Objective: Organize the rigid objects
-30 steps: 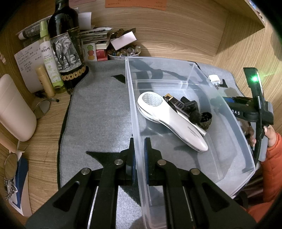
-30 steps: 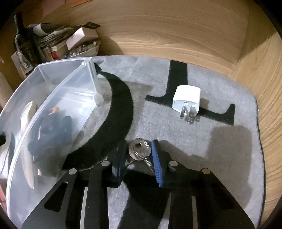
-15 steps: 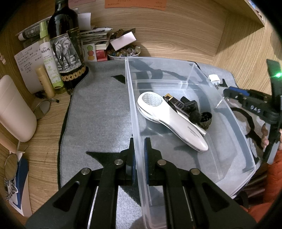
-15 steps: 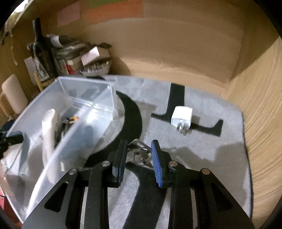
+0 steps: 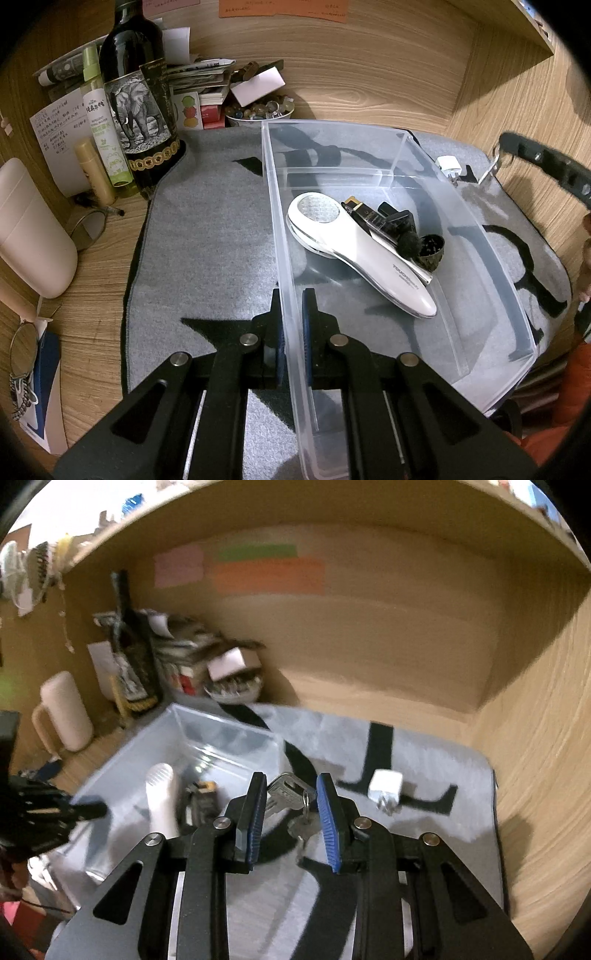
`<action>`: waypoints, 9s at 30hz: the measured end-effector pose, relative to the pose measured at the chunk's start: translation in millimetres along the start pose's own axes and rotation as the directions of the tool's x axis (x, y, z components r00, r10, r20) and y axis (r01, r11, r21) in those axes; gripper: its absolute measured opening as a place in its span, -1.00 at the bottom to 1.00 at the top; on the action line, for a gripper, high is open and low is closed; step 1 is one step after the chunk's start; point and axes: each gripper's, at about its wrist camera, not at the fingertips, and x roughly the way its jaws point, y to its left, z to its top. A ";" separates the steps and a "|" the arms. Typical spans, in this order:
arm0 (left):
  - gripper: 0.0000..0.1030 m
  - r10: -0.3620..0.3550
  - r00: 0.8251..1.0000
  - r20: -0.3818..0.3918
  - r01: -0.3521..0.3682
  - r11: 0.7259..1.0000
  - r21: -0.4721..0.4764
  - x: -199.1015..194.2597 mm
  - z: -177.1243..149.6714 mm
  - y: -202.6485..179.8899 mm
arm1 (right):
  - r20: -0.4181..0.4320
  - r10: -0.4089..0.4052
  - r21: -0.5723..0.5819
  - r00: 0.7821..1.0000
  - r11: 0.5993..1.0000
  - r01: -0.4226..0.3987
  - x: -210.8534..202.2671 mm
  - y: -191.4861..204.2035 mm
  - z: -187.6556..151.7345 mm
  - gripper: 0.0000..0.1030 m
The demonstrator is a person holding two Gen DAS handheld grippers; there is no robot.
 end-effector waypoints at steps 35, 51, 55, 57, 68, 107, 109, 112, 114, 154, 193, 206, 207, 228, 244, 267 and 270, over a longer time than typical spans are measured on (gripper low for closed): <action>-0.87 0.000 1.000 0.001 0.000 1.000 -0.001 -1.2 0.1 -1.5 | -0.187 0.178 -0.124 0.966 0.971 -0.203 78.1 82.9 -5.7 -0.49; -0.86 0.000 1.000 0.001 0.000 1.000 -0.001 -1.2 0.0 -1.5 | -0.131 0.150 -0.090 0.980 0.983 -0.162 56.3 59.5 4.7 -0.01; -0.86 0.000 1.000 0.001 0.000 1.000 0.000 -1.2 0.0 -1.5 | -0.083 0.098 -0.078 0.992 0.992 -0.104 43.7 40.5 11.8 -0.01; -0.86 0.000 1.000 0.001 0.000 1.000 0.000 -1.3 0.0 -1.4 | -0.061 0.065 -0.047 0.996 0.997 -0.068 37.6 22.7 14.4 -0.01; -0.86 -0.003 1.000 0.000 0.003 1.000 -0.002 -1.1 -0.3 -2.4 | -0.081 -0.115 0.096 0.990 0.988 0.123 46.7 -57.1 17.4 -0.01; -0.86 -0.015 1.000 0.001 0.015 1.000 -0.012 -3.3 -3.5 0.9 | -0.133 -0.071 0.112 0.989 0.990 0.086 69.0 -68.1 7.8 -0.28; -0.86 -0.013 1.000 0.001 0.013 1.000 -0.010 -3.0 -3.0 1.0 | -0.103 -0.059 0.099 0.993 0.993 0.069 56.8 -58.1 9.8 -0.28; -0.86 -0.012 1.000 0.001 0.012 1.000 -0.010 -2.9 -3.0 0.9 | -0.067 -0.032 0.077 0.997 0.996 0.037 41.6 -43.3 10.5 -0.28; -0.86 -0.011 1.000 0.000 0.011 1.000 -0.008 -2.9 -2.8 0.5 | -0.045 -0.009 0.055 0.999 0.998 0.012 28.5 -32.0 9.9 -0.28; -0.86 -0.006 1.000 -0.005 0.006 1.000 0.004 -2.2 0.0 -1.8 | -0.249 0.187 -0.156 0.950 0.961 -0.230 77.5 90.9 -20.8 -0.28; 0.81 -0.022 0.924 0.381 -0.002 0.998 0.061 -106.1 -10.1 -45.8 | 0.129 0.048 -0.036 0.991 0.998 -0.043 -75.3 55.4 -31.0 0.95; 0.98 -0.013 0.850 0.526 -0.013 0.999 0.045 -133.1 -31.3 -59.3 | 0.226 -0.017 0.026 0.974 1.000 0.012 -104.7 48.3 -49.9 1.00; 0.98 -0.013 0.847 0.531 -0.013 0.999 0.046 -134.1 -31.8 -60.2 | 0.229 -0.020 0.029 0.973 0.999 0.014 -105.4 47.8 -50.9 1.00; 0.99 -0.023 0.842 0.539 -0.005 0.999 0.050 -131.9 -30.4 -66.6 | 0.244 -0.030 0.057 0.969 0.998 0.017 -109.0 40.3 -56.4 1.00; 0.99 -0.026 0.843 0.537 -0.001 0.999 0.049 -130.6 -29.0 -67.2 | 0.241 -0.032 0.060 0.970 0.998 0.018 -108.4 41.2 -56.1 1.00; 0.99 -0.029 0.843 0.537 0.008 0.999 0.041 -126.1 -30.7 -70.8 | 0.233 -0.027 0.069 0.972 0.998 0.012 -107.0 41.8 -55.9 1.00; 0.99 -0.031 0.845 0.533 0.007 0.999 0.046 -124.4 -31.7 -73.2 | 0.233 -0.027 0.067 0.972 0.998 0.011 -106.9 40.9 -55.9 1.00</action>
